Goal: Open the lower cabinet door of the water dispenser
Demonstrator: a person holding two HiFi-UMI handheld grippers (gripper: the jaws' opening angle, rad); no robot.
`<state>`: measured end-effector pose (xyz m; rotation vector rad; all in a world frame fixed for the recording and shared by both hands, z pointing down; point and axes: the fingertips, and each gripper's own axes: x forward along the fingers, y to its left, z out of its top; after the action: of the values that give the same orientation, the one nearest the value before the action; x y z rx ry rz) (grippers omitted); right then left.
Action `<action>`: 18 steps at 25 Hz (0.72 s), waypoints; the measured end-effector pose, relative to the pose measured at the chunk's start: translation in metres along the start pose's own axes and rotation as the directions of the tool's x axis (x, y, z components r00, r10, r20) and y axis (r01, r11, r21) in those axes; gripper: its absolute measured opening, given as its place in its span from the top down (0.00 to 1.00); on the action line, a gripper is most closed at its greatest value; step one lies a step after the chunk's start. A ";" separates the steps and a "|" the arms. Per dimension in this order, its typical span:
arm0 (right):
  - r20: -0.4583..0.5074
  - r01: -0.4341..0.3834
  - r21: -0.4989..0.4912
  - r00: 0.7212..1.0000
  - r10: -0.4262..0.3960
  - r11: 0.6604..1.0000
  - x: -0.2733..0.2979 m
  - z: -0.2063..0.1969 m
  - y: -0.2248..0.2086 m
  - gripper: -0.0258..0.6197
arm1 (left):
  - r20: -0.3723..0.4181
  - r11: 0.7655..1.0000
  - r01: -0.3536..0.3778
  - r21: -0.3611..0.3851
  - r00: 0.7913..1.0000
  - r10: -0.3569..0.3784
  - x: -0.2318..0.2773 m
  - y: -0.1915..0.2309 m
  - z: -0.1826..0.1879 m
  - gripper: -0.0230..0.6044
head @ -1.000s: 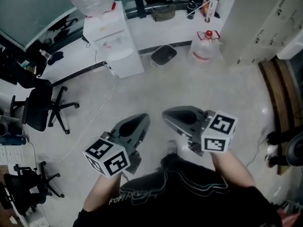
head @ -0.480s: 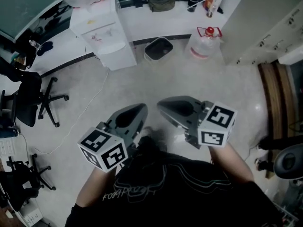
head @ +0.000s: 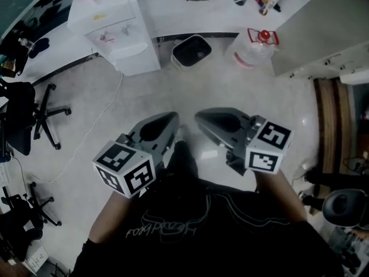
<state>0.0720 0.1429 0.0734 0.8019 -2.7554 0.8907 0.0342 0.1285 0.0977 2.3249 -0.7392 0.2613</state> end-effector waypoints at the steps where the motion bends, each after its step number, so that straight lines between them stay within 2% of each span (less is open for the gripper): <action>1: -0.005 0.003 0.010 1.000 -0.003 1.000 0.008 0.005 -0.014 0.94 | -0.005 1.000 0.002 -0.004 1.000 -0.002 0.010 0.011 0.006 0.96; 6: -0.053 0.017 0.079 0.998 -0.013 0.997 0.053 0.022 -0.078 0.94 | -0.032 0.998 -0.006 -0.056 0.999 0.004 0.051 0.075 0.035 0.96; 10: -0.102 0.032 0.070 0.994 -0.025 0.997 0.083 0.025 -0.122 0.94 | -0.046 0.994 -0.018 -0.103 0.999 0.013 0.079 0.125 0.045 0.96; 13: -0.141 0.035 0.061 0.990 -0.026 0.998 0.101 0.021 -0.151 0.94 | -0.067 0.992 -0.029 -0.122 0.998 0.021 0.101 0.155 0.038 0.96; 18: -0.134 0.023 0.135 0.991 -0.005 0.991 0.129 -0.002 -0.207 0.94 | -0.101 0.988 -0.050 -0.149 0.994 0.035 0.141 0.205 0.010 0.96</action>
<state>0.0714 -0.0553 0.2162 0.7529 -2.5936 1.0978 0.0321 -0.0653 0.2534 2.1392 -0.7349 0.3243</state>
